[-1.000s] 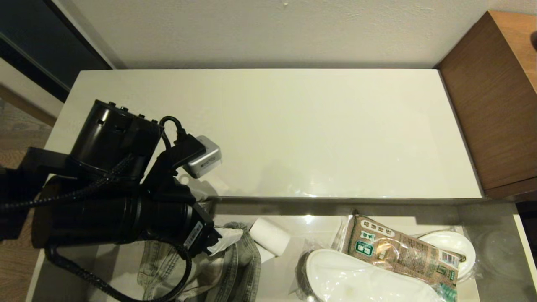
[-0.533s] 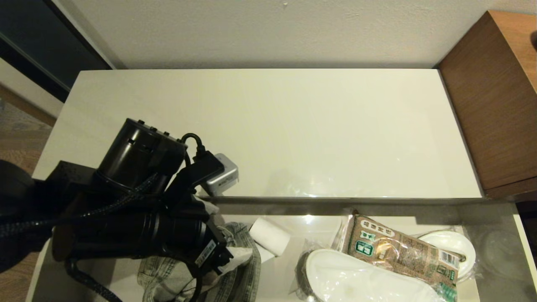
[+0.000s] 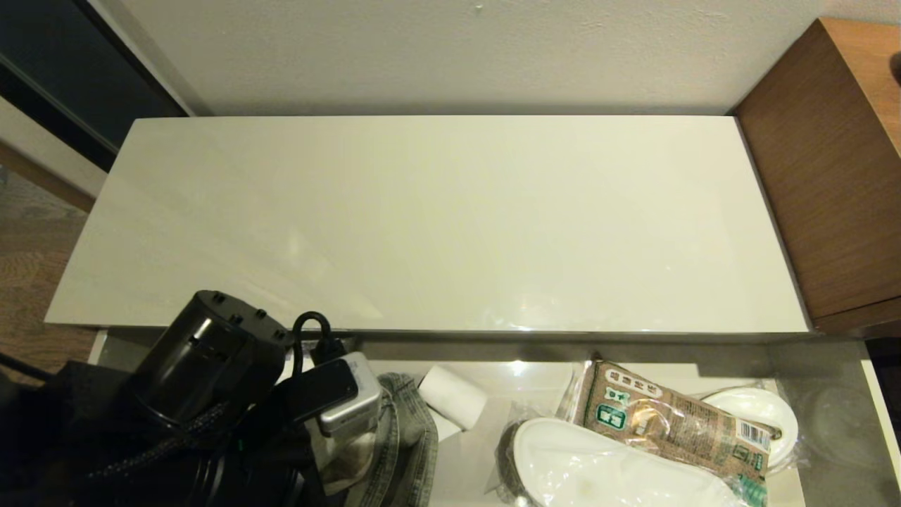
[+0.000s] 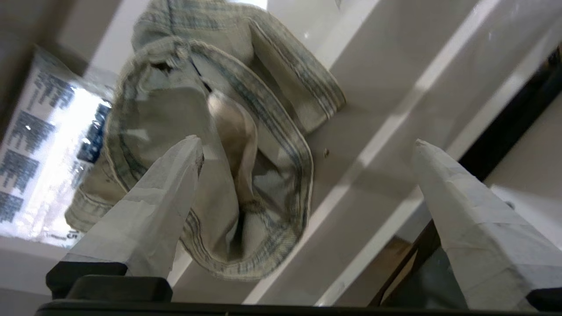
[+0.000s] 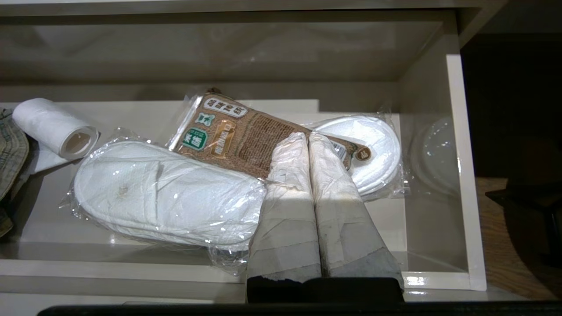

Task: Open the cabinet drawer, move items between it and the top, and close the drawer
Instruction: Take out the disposable slippers from the drawer

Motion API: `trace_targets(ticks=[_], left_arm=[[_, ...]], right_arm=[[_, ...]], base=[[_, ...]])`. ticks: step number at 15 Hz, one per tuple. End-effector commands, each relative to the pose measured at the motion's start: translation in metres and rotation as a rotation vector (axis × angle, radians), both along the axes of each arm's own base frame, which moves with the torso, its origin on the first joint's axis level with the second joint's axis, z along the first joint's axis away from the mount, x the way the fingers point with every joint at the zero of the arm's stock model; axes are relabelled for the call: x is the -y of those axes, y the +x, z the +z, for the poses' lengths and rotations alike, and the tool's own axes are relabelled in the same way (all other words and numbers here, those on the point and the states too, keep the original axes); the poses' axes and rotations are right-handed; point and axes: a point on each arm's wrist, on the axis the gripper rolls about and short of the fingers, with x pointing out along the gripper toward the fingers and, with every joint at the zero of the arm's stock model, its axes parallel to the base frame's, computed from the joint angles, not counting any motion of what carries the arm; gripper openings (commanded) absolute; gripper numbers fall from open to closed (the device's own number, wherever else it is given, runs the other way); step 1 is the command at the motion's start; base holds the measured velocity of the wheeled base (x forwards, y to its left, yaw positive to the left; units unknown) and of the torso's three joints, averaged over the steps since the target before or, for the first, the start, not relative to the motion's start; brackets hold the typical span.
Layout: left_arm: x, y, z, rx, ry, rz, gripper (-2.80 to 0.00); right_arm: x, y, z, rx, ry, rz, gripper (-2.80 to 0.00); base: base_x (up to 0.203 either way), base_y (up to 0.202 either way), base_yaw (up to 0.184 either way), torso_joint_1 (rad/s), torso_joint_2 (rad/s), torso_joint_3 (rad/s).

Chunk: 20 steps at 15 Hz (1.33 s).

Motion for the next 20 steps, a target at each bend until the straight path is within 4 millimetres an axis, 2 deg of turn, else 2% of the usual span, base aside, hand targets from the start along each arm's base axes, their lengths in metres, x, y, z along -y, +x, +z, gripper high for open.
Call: trace_targets(ticks=[1, 3, 5, 7, 11, 12, 15, 17, 20], left_arm=[[-0.004, -0.006, -0.003, -0.015, 0.015, -0.06, 0.0], [0.002, -0.002, -0.013, -0.059, 0.045, -0.15, 0.0], [0.017, 0.011, -0.024, -0.079, 0.076, -0.178, 0.0], [0.028, 0.018, -0.025, -0.061, 0.071, -0.21, 0.0], [0.061, 0.04, -0.046, -0.104, 0.099, -0.238, 0.0], [0.063, 0.041, -0.047, -0.102, 0.099, -0.237, 0.0], [0.078, 0.045, -0.07, -0.097, 0.096, -0.234, 0.0], [0.087, 0.048, -0.076, -0.04, 0.04, -0.228, 0.0], [0.086, 0.04, -0.079, -0.059, 0.028, -0.214, 0.0]], right_arm=[[0.0, -0.002, -0.001, 0.023, -0.002, 0.001, -2.8], [0.0, -0.002, -0.001, 0.022, -0.003, 0.001, -2.8], [0.0, -0.002, -0.001, 0.022, 0.004, 0.0, -2.8], [0.0, -0.002, -0.001, 0.021, 0.008, -0.002, -2.8], [0.0, -0.002, -0.001, 0.02, 0.008, 0.0, -2.8], [0.0, -0.002, -0.001, 0.02, 0.008, 0.0, -2.8], [0.0, -0.002, -0.001, 0.02, 0.008, 0.0, -2.8], [0.0, -0.002, -0.001, 0.02, 0.008, 0.001, -2.8], [0.0, -0.002, -0.001, 0.022, 0.008, 0.0, -2.8]], base=[[0.0, 0.0, 0.0, 0.0, 0.0, 0.0], [0.0, 0.0, 0.0, 0.0, 0.0, 0.0], [0.0, 0.0, 0.0, 0.0, 0.0, 0.0], [0.0, 0.0, 0.0, 0.0, 0.0, 0.0], [0.0, 0.0, 0.0, 0.0, 0.0, 0.0], [0.0, 0.0, 0.0, 0.0, 0.0, 0.0], [0.0, 0.0, 0.0, 0.0, 0.0, 0.0], [0.0, 0.0, 0.0, 0.0, 0.0, 0.0], [0.0, 0.0, 0.0, 0.0, 0.0, 0.0]])
